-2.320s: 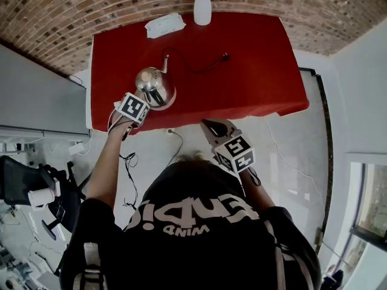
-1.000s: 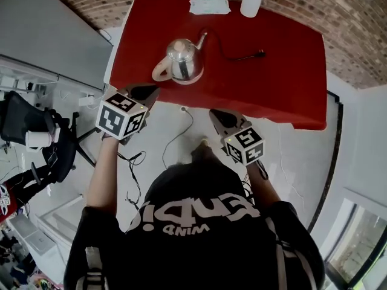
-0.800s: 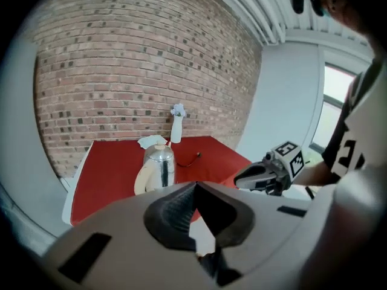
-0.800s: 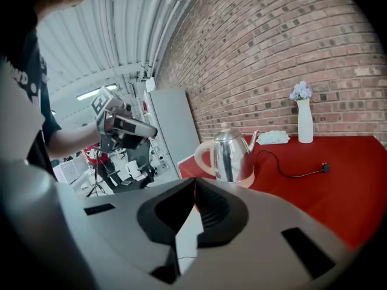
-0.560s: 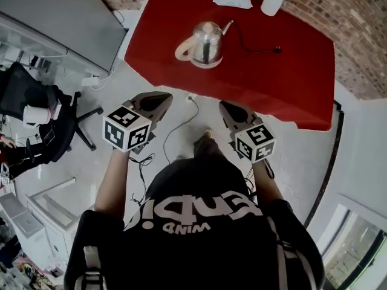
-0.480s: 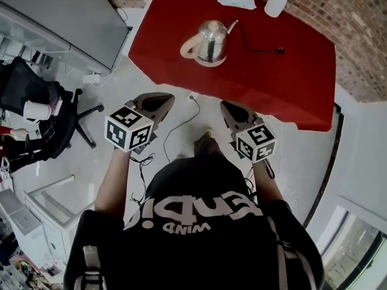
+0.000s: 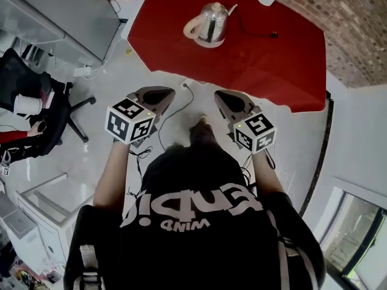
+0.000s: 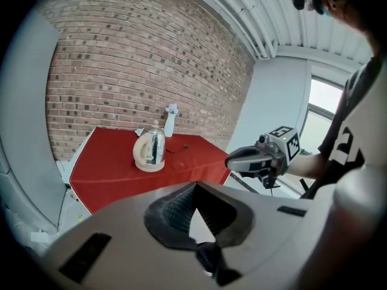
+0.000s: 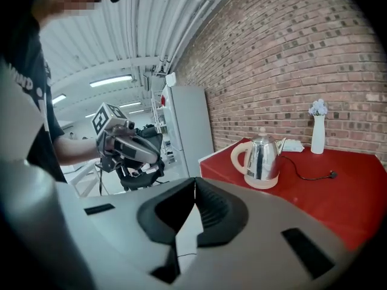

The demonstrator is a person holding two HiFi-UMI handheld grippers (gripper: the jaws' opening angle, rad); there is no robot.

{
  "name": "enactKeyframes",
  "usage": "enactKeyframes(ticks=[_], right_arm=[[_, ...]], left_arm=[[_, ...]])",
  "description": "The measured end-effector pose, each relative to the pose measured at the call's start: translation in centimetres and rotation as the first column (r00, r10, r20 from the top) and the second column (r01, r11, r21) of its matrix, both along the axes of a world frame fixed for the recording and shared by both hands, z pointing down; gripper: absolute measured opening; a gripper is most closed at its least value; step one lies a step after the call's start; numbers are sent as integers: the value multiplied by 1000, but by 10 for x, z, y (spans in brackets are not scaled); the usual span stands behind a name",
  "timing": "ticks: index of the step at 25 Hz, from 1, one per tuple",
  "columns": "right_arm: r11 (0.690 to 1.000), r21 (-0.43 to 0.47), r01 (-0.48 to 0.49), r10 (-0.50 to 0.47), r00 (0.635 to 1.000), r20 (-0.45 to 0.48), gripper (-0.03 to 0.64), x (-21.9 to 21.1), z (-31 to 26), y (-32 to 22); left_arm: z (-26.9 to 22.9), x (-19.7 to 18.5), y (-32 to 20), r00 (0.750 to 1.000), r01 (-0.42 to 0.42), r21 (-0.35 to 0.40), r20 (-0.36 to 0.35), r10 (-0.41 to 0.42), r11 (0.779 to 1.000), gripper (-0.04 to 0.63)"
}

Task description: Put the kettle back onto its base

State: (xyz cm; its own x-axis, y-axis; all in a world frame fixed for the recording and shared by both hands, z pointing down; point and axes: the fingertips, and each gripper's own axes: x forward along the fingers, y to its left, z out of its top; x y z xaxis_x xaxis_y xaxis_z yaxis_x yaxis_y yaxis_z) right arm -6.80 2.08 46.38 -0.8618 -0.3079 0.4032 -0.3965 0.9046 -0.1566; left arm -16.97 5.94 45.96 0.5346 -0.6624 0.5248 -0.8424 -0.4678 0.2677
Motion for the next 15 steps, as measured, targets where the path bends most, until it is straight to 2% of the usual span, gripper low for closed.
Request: enactKeyframes(ticks=[8, 15], right_arm=[[999, 44, 9, -8, 1000, -16, 23, 3, -16, 51], [997, 74, -11, 8, 999, 40, 23, 17, -49, 62]], left_arm=[[6, 4, 41, 999, -46, -6, -22, 46, 999, 8], [-20, 8, 48, 998, -20, 119, -54, 27, 993, 8]])
